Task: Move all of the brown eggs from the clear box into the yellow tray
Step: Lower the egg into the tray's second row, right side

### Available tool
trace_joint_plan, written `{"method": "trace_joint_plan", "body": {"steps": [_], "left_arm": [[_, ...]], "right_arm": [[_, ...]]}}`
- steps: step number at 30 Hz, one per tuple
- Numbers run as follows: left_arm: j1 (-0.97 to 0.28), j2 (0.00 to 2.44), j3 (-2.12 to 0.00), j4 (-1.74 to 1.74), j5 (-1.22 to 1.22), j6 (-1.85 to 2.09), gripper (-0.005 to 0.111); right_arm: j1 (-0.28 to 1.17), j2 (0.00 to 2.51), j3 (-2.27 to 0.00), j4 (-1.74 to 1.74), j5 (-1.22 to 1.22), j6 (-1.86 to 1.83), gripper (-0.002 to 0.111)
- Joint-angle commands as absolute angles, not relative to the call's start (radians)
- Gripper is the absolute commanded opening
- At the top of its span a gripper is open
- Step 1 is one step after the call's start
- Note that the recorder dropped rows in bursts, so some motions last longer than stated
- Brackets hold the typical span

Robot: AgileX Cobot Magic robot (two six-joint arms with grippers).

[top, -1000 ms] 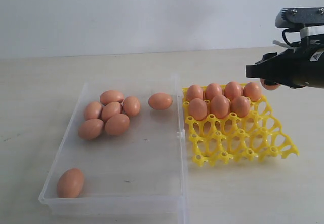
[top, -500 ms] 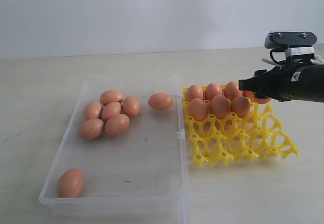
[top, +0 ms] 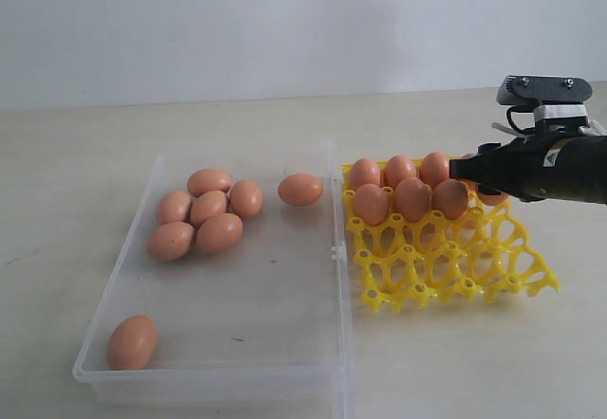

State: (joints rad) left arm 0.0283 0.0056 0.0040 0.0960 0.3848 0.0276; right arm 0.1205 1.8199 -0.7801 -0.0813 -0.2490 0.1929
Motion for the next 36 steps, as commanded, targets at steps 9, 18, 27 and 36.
{"method": "trace_joint_plan", "body": {"steps": [9, 18, 27, 36], "left_arm": [[0.030, 0.000, 0.000, 0.095, 0.379, 0.023, 0.000], [0.030, 0.000, 0.000, 0.095, 0.379, 0.023, 0.000], [0.030, 0.000, 0.000, 0.095, 0.379, 0.023, 0.000], [0.030, 0.000, 0.000, 0.095, 0.379, 0.023, 0.000]], "right_arm": [[0.114, 1.821, -0.787, -0.116, -0.287, 0.237, 0.000], [0.114, 1.821, -0.787, -0.116, -0.287, 0.237, 0.000], [0.114, 1.821, -0.787, -0.116, -0.287, 0.237, 0.023], [0.114, 1.821, -0.787, -0.116, -0.291, 0.237, 0.044]]}}
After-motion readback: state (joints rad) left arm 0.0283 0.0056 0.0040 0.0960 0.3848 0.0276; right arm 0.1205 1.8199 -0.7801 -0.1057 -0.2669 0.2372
